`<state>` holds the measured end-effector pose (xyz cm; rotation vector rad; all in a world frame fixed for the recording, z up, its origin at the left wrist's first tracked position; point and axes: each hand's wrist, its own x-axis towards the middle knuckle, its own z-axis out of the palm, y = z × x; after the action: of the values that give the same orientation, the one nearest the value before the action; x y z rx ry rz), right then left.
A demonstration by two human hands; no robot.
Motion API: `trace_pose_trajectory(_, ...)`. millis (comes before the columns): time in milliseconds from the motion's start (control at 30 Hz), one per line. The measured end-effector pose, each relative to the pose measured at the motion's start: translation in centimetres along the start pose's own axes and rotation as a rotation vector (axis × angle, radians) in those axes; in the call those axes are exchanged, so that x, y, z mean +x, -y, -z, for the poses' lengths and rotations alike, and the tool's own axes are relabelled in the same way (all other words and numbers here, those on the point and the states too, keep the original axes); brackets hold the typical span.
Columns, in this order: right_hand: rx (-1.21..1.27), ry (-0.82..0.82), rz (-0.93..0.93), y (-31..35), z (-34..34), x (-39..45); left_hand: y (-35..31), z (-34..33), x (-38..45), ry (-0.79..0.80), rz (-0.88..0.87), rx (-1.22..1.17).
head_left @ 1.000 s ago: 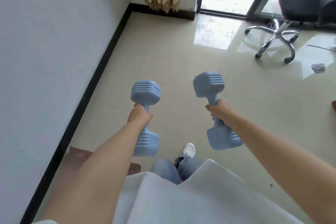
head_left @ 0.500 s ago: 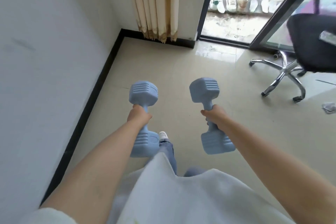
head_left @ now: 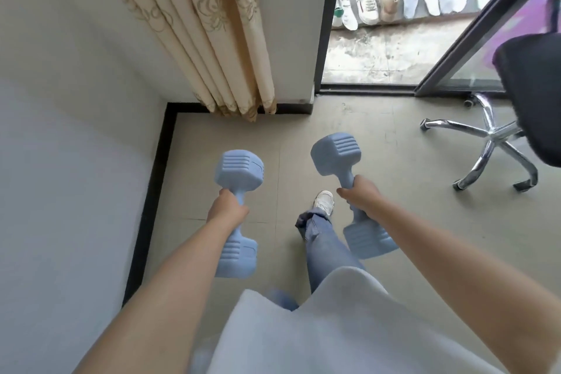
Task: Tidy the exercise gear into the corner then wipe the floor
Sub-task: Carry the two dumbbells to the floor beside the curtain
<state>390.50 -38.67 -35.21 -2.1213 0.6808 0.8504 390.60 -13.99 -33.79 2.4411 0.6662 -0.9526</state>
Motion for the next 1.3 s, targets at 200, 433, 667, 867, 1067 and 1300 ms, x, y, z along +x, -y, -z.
trace_pose_trajectory(200,-0.112,0.004,-0.032,7.1,3.5,14.9,-8.4,2.9,12.5,0.03,-0.045,0.128)
trace_pose_trajectory(433,-0.21,-0.021,-0.058,10.4,-1.1,31.4,-12.4,0.6,29.7,0.046,-0.112,0.278)
trace_pose_trajectory(667,-0.269,0.008,-0.039,6.3,-11.1,49.4,-10.3,-8.9,48.5,0.106,-0.237,0.43)
trace_pose_trajectory(867,-0.478,-0.054,0.069,3.8,-14.6,62.9,-8.9,-15.7,61.5,0.188,-0.46,0.734)
trace_pose_trajectory(1067,-0.711,-0.195,0.225,4.3,-15.4,70.1,-9.4,-18.8,68.2,0.201,-0.653,1.019)
trace_pose_trajectory(1300,-0.89,-0.203,0.364,6.3,-18.0,72.6,-8.3,-20.3,70.1,0.2,-0.649,1.039)
